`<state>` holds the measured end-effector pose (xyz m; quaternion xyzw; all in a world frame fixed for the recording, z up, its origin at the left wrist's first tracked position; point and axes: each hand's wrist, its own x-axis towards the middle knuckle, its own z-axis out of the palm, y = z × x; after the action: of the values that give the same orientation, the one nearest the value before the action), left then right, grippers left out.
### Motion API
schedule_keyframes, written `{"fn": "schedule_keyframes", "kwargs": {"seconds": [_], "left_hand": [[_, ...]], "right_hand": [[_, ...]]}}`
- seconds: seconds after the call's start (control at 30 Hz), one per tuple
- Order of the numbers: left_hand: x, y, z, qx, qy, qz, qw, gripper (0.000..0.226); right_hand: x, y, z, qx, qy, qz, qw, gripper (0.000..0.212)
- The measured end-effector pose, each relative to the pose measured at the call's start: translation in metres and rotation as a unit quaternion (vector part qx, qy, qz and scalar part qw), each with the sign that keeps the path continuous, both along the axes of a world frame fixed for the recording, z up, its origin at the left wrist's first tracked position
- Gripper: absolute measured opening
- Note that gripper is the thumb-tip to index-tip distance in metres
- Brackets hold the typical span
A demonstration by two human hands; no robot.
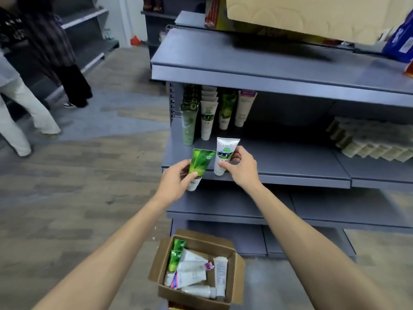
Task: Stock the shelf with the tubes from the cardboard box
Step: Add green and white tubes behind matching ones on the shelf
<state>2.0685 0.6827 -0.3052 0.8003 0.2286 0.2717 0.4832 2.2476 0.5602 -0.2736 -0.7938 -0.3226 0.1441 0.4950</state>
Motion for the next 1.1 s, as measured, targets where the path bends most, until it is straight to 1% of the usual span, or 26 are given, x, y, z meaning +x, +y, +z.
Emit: {"fn": "schedule_keyframes", "kwargs": {"seconds": [0.27,0.43,0.6,0.73,1.1], "left_hand": [[-0.013,0.017,0.002,-0.005,-0.004,0.048,0.999,0.03],[-0.016,0.025,0.001,-0.011,0.001,0.069,0.998,0.028],[-0.017,0.029,0.011,-0.011,-0.018,0.082,0.996,0.026],[-0.02,0.031,0.021,-0.014,-0.026,0.089,0.996,0.029],[-0.02,0.031,0.02,-0.008,-0.015,0.094,0.995,0.029]], "right_hand": [[0.008,0.029,-0.006,-0.026,0.006,-0.028,0.999,0.031],[0.017,0.047,-0.003,-0.041,-0.006,-0.013,0.999,0.032],[0.023,0.072,-0.003,-0.056,-0.02,-0.007,0.998,0.034],[0.026,0.09,-0.002,-0.05,-0.014,-0.003,0.999,0.038],[0.038,0.115,0.001,-0.084,-0.036,-0.003,0.996,0.04]]}}
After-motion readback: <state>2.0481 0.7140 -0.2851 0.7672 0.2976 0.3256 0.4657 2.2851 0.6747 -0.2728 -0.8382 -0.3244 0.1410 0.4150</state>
